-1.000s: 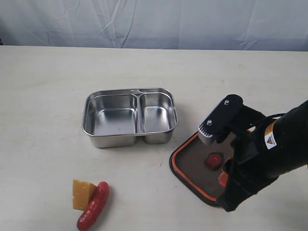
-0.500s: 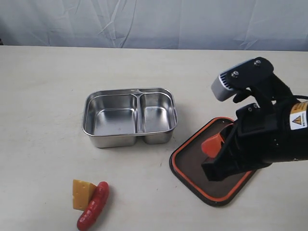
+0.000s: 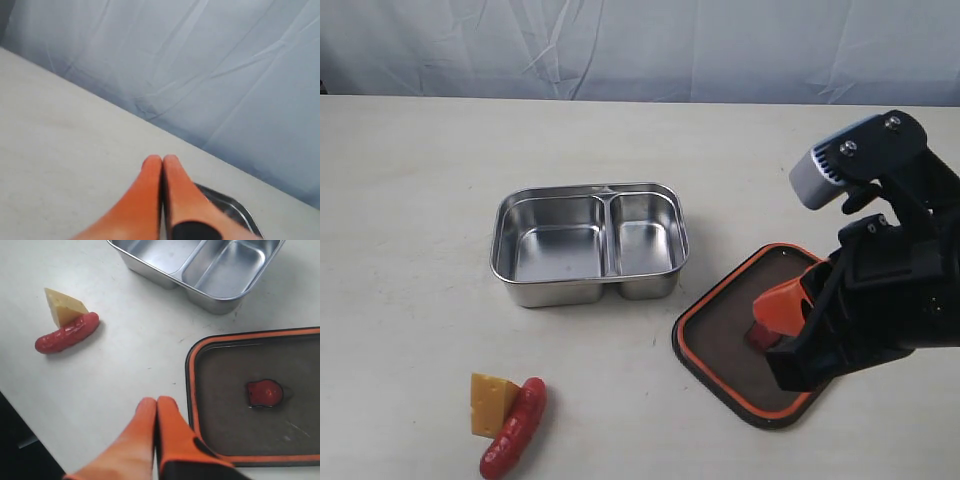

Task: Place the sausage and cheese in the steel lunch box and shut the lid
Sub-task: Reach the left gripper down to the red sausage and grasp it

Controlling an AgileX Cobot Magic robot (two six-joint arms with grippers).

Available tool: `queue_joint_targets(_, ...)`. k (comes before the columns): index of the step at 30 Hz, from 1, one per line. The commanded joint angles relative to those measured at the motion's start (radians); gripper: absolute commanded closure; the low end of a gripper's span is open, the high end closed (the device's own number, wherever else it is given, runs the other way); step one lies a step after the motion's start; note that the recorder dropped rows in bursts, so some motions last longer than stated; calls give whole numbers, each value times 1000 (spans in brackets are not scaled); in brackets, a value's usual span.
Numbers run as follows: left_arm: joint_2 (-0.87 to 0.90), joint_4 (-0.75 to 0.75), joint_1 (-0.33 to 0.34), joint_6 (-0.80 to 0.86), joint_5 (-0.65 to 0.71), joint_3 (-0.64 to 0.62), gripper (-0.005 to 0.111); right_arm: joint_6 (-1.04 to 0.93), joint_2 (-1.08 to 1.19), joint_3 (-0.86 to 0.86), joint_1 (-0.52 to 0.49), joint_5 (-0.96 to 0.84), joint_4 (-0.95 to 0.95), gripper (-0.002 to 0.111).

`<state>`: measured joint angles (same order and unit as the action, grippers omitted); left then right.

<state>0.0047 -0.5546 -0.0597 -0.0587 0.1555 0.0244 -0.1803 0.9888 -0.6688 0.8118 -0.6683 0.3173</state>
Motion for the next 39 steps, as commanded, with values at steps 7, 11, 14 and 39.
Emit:
queue_joint_targets(7,436,-28,-3,243,540,521,107,0,-6,4,6,-9,-19,108)
queue_joint_targets(11,727,27,-3,276,822,714,107,0,-6,4,6,-12,-19,108)
queue_joint_targets(14,863,68,-3,276,962,764,107,0,-6,4,6,-19,-19,108)
queue_joint_targets(39,1009,-375,-432,401,536,540,107,0,-6,4,6,-91,-20,108)
